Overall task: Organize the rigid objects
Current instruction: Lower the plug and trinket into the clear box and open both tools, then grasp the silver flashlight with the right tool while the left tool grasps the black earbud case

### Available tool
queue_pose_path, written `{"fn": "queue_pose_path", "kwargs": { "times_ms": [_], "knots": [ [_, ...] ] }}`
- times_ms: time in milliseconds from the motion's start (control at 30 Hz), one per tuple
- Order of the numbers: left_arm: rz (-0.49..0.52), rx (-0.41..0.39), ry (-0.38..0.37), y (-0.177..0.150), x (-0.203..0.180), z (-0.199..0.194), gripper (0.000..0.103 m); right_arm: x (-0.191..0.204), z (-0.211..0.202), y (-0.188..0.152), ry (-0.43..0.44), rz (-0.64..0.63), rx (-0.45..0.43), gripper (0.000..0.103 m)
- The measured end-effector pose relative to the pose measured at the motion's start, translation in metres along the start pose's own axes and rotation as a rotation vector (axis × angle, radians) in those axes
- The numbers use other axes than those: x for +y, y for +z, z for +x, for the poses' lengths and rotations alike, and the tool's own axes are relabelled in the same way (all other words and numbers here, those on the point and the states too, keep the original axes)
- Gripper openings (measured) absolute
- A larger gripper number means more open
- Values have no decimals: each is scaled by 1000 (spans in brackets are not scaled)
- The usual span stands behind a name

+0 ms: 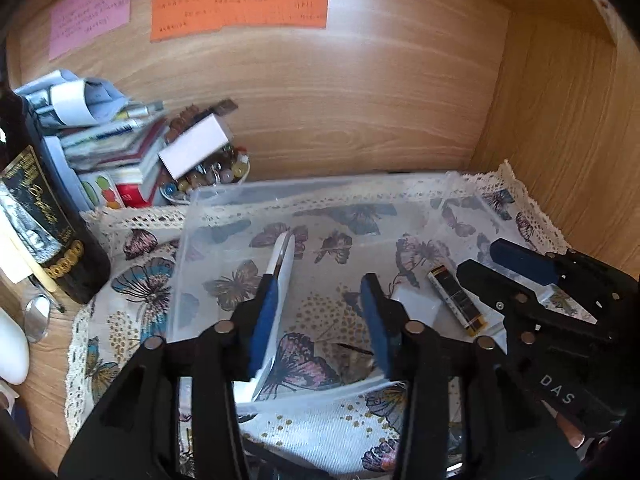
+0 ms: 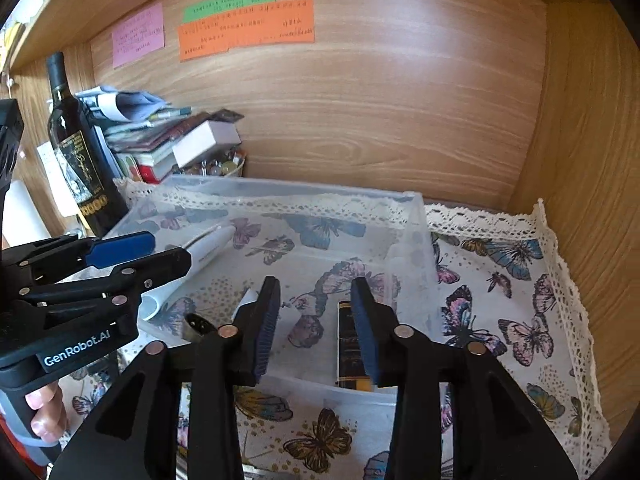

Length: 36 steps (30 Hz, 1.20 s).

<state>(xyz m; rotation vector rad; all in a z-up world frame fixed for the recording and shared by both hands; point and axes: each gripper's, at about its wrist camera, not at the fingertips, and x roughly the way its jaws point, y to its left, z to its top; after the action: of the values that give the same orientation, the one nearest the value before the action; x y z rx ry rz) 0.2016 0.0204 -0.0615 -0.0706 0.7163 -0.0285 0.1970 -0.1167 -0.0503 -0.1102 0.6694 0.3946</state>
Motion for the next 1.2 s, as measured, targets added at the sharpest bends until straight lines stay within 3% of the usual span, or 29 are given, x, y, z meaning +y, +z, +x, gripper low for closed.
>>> {"fn": "queue_pose_path", "kwargs": {
  "times_ms": [167, 233, 400, 667, 933, 1200],
  "knots": [
    [12, -69, 15, 0, -1, -31, 66, 1, -22, 2, 2, -6, -48, 47],
    [17, -94, 30, -1, -1, -41, 78, 2, -31, 1, 6, -10, -68, 53],
    [40, -139, 71, -13, -1, -68, 92, 9, -49, -5, 16, -22, -95, 61],
    [35, -95, 104, -43, 9, -82, 94, 12, -63, -26, 28, -22, -77, 64],
    [-33, 50, 102, -79, 24, -64, 95, 14, -53, -56, 57, -15, 31, 65],
    [-9, 139, 103, -110, 24, -54, 95, 37, -40, -83, 158, -54, 134, 65]
  ]
}}
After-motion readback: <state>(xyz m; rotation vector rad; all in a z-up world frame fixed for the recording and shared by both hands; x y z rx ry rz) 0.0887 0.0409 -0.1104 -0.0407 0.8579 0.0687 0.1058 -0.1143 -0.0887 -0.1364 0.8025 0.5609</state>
